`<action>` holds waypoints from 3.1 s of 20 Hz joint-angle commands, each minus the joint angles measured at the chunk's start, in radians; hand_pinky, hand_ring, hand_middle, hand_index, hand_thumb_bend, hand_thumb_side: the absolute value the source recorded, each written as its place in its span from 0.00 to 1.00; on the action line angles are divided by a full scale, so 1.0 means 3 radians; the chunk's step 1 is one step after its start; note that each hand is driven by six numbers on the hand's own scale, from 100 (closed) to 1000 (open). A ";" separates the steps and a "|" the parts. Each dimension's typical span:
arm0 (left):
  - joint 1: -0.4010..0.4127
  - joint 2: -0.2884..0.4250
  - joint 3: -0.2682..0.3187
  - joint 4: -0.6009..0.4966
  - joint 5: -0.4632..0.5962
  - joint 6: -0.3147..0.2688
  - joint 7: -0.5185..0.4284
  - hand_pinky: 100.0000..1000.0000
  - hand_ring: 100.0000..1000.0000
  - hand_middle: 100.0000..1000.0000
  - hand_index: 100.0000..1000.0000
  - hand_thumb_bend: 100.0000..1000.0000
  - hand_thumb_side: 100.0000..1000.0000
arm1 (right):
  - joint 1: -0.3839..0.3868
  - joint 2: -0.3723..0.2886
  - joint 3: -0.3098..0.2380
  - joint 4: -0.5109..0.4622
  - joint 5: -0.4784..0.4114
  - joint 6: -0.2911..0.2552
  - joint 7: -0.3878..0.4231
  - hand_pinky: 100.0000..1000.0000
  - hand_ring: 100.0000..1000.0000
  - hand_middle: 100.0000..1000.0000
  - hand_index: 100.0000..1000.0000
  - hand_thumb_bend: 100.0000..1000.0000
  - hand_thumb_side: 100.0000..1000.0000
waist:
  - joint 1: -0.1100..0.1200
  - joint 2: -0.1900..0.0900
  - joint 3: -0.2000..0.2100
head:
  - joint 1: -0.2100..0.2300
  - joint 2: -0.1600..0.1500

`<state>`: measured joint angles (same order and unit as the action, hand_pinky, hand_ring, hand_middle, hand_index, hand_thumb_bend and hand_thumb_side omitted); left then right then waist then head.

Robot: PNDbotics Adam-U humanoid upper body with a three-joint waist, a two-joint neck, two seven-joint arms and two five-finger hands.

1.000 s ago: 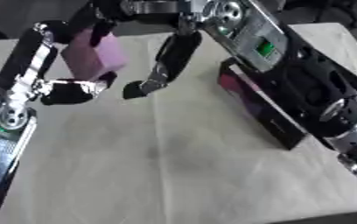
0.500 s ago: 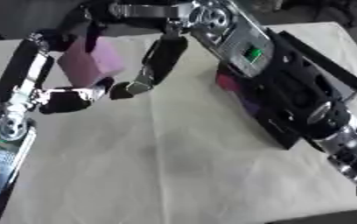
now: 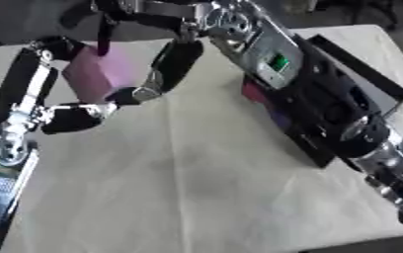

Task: Pick up the objects with one hand, pass them to the other hand, and then place them into the box on the other side of the table.

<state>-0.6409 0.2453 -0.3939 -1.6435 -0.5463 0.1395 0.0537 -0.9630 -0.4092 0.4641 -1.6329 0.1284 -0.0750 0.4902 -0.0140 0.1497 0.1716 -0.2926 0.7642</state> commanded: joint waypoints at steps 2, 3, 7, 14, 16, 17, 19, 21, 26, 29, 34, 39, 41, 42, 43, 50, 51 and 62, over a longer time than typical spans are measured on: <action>-0.0023 0.0025 -0.0005 -0.0074 0.0004 -0.0004 -0.0014 0.75 0.55 0.42 0.47 0.00 0.05 | -0.0053 -0.0021 -0.0049 -0.0029 0.0010 -0.0011 -0.0058 0.86 0.76 0.91 0.93 0.41 0.04 | -0.0026 -0.0081 0.0000 | -0.0015 0.0019; -0.0019 0.0026 -0.0005 -0.0078 0.0009 -0.0002 -0.0014 0.75 0.55 0.42 0.47 0.00 0.05 | -0.0051 -0.0023 -0.0051 -0.0030 0.0017 -0.0015 -0.0062 0.86 0.76 0.91 0.92 0.41 0.05 | -0.0026 -0.0081 0.0000 | -0.0016 0.0019; -0.0013 0.0032 -0.0006 -0.0094 0.0028 0.0007 -0.0011 0.75 0.55 0.42 0.47 0.00 0.05 | -0.0045 -0.0028 -0.0054 -0.0022 0.0043 -0.0036 -0.0059 0.86 0.77 0.91 0.92 0.41 0.05 | -0.0025 -0.0078 -0.0002 | -0.0017 0.0019; -0.0007 0.0033 -0.0005 -0.0113 0.0056 0.0019 0.0012 0.75 0.55 0.41 0.47 0.00 0.05 | -0.0037 -0.0040 -0.0043 0.0013 0.0098 -0.0102 -0.0015 0.86 0.77 0.91 0.92 0.41 0.07 | -0.0021 -0.0072 -0.0012 | -0.0020 0.0019; -0.0008 0.0035 -0.0004 -0.0126 0.0058 0.0014 0.0023 0.75 0.55 0.41 0.47 0.00 0.04 | -0.0035 -0.0036 -0.0037 0.0044 0.0128 -0.0136 0.0020 0.86 0.77 0.90 0.92 0.41 0.08 | -0.0019 -0.0071 -0.0011 | -0.0028 0.0019; -0.0008 0.0035 -0.0004 -0.0135 0.0058 0.0009 0.0030 0.75 0.55 0.41 0.47 0.00 0.04 | -0.0035 -0.0034 -0.0032 0.0061 0.0142 -0.0155 0.0040 0.86 0.77 0.90 0.92 0.42 0.08 | -0.0018 -0.0070 -0.0011 | -0.0031 0.0019; -0.0006 0.0036 -0.0008 -0.0154 0.0061 -0.0002 0.0044 0.75 0.55 0.41 0.47 0.00 0.04 | -0.0036 -0.0028 -0.0026 0.0102 0.0169 -0.0187 0.0071 0.86 0.77 0.90 0.92 0.41 0.08 | -0.0017 -0.0068 -0.0010 | -0.0035 0.0019; -0.0003 0.0038 -0.0015 -0.0169 0.0065 -0.0014 0.0052 0.75 0.55 0.41 0.47 0.00 0.04 | -0.0041 -0.0020 -0.0024 0.0144 0.0203 -0.0210 0.0073 0.86 0.77 0.90 0.91 0.41 0.08 | -0.0018 -0.0067 -0.0008 | -0.0040 0.0019; 0.0011 0.0044 -0.0038 -0.0213 0.0079 -0.0051 0.0071 0.75 0.55 0.41 0.47 0.00 0.04 | -0.0048 0.0001 -0.0017 0.0252 0.0299 -0.0259 0.0019 0.86 0.77 0.90 0.90 0.40 0.07 | -0.0021 -0.0066 0.0000 | -0.0055 0.0019; 0.0023 0.0046 -0.0047 -0.0234 0.0099 -0.0067 0.0076 0.75 0.55 0.41 0.47 0.00 0.04 | -0.0053 0.0014 -0.0017 0.0300 0.0340 -0.0288 -0.0026 0.86 0.77 0.89 0.90 0.39 0.06 | -0.0023 -0.0066 0.0005 | -0.0065 0.0019; 0.0035 0.0044 -0.0053 -0.0246 0.0126 -0.0083 0.0083 0.75 0.54 0.41 0.47 0.00 0.04 | -0.0048 0.0025 -0.0009 0.0339 0.0374 -0.0330 -0.0052 0.86 0.77 0.89 0.88 0.39 0.06 | -0.0025 -0.0064 0.0007 | -0.0078 0.0019; 0.0043 0.0038 -0.0057 -0.0244 0.0144 -0.0108 0.0110 0.75 0.54 0.40 0.47 0.00 0.05 | -0.0036 0.0034 -0.0002 0.0363 0.0332 -0.0314 -0.0070 0.86 0.74 0.77 0.76 0.36 0.00 | -0.0025 -0.0057 0.0007 | -0.0091 0.0019; 0.0045 0.0032 -0.0058 -0.0233 0.0143 -0.0111 0.0109 0.75 0.54 0.40 0.47 0.00 0.05 | -0.0025 0.0035 0.0000 0.0367 0.0227 -0.0280 -0.0100 0.86 0.71 0.70 0.69 0.34 0.00 | -0.0025 -0.0055 0.0009 | -0.0094 0.0019; 0.0046 0.0029 -0.0058 -0.0229 0.0142 -0.0114 0.0108 0.75 0.54 0.40 0.47 0.00 0.05 | -0.0023 0.0032 0.0005 0.0362 0.0174 -0.0265 -0.0101 0.86 0.70 0.65 0.65 0.33 0.00 | -0.0025 -0.0055 0.0009 | -0.0097 0.0019; 0.0048 0.0026 -0.0057 -0.0224 0.0140 -0.0115 0.0106 0.75 0.54 0.40 0.47 0.00 0.05 | -0.0021 0.0029 0.0011 0.0355 0.0125 -0.0252 -0.0093 0.85 0.68 0.61 0.62 0.31 0.00 | -0.0025 -0.0054 0.0009 | -0.0099 0.0019; 0.0056 0.0016 -0.0058 -0.0212 0.0123 -0.0106 0.0099 0.75 0.54 0.41 0.48 0.00 0.05 | -0.0007 0.0008 0.0018 0.0322 -0.0034 -0.0193 0.0008 0.84 0.62 0.46 0.50 0.22 0.00 | -0.0028 -0.0056 0.0010 | -0.0101 0.0019; 0.0056 0.0016 -0.0059 -0.0212 0.0120 -0.0104 0.0099 0.75 0.54 0.41 0.48 0.00 0.04 | -0.0005 0.0007 0.0017 0.0321 -0.0041 -0.0185 0.0015 0.84 0.62 0.45 0.50 0.24 0.00 | -0.0028 -0.0057 0.0011 | -0.0100 0.0019; 0.0063 0.0022 -0.0065 -0.0194 0.0021 -0.0011 0.0158 0.79 0.65 0.54 0.76 0.59 0.28 | 0.0000 -0.0020 -0.0002 0.0301 -0.0098 -0.0086 -0.0006 0.83 0.59 0.44 0.48 0.32 0.00 | -0.0030 -0.0066 0.0013 | -0.0095 0.0019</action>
<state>-0.6051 0.2450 -0.4261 -1.6896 -0.5319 0.1297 0.0944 -0.9498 -0.4035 0.4629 -1.5228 0.1086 -0.1053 0.4878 -0.0140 0.1497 0.1748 -0.3204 0.7644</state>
